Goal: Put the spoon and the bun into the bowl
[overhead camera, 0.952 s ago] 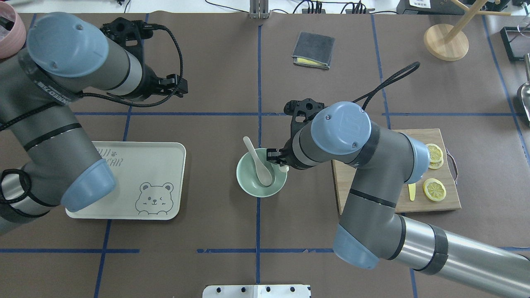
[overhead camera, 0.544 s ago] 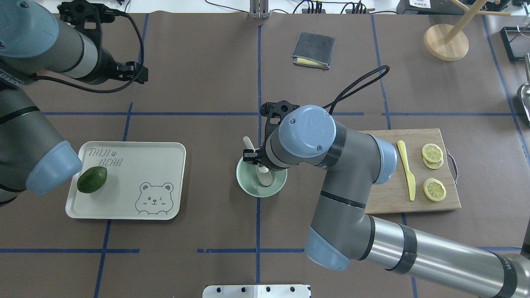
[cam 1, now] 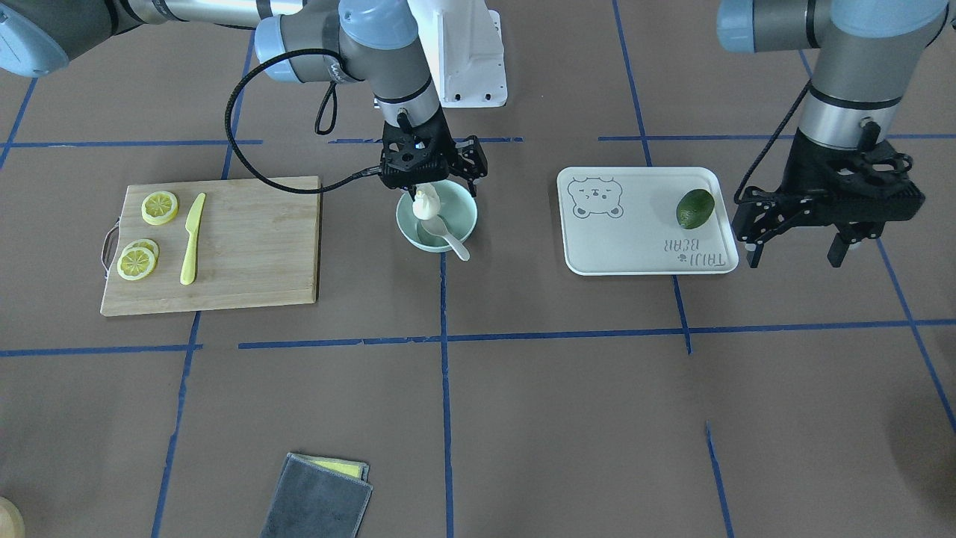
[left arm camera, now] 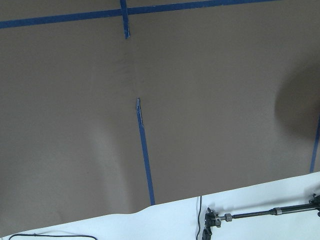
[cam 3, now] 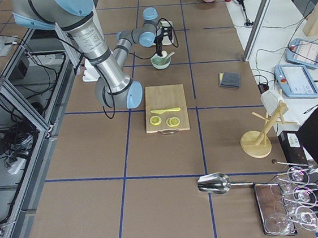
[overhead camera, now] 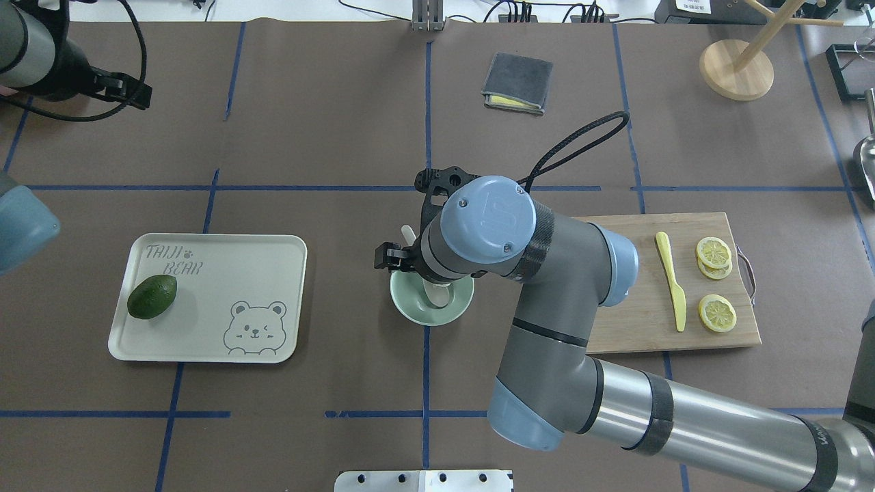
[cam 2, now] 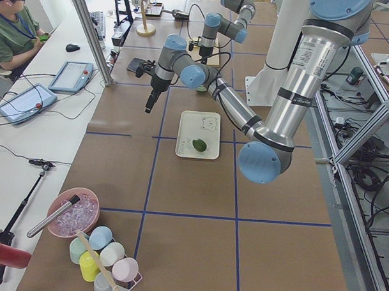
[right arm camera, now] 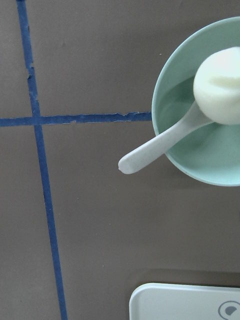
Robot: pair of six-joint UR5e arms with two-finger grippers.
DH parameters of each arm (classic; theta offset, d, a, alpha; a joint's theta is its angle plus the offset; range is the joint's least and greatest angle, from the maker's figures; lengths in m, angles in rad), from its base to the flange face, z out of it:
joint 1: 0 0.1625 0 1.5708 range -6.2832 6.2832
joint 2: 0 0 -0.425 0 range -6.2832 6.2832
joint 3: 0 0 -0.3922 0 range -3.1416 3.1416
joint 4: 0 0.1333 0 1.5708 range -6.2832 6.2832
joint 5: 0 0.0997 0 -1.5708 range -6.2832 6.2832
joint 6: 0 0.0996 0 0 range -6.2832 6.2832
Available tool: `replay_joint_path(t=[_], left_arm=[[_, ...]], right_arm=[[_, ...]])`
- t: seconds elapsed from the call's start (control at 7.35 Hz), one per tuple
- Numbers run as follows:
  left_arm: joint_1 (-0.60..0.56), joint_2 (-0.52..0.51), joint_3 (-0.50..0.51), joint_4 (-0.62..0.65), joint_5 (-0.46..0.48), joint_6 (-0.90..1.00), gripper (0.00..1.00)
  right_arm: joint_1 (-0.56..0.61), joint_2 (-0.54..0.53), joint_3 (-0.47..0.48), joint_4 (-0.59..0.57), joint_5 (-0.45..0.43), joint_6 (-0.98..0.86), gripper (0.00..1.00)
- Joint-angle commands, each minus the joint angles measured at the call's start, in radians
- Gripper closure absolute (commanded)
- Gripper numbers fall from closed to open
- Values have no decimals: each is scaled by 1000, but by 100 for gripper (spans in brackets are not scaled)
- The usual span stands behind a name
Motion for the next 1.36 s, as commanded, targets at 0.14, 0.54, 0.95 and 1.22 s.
replay_joint_path(t=[0.14, 0.54, 0.95, 1.22], left_arm=[[-217, 80, 57, -4, -180, 325, 0], [-305, 112, 131, -7, -206, 461, 0], [-383, 180, 218, -5, -346, 565, 0], [-460, 235, 266, -2, -428, 655, 0]], right_arm=[[0, -1, 0, 0, 0, -1, 0], [14, -14, 9, -2, 8, -13, 0], [153, -179, 224, -191, 101, -249, 0], [274, -219, 261, -255, 180, -385, 0]])
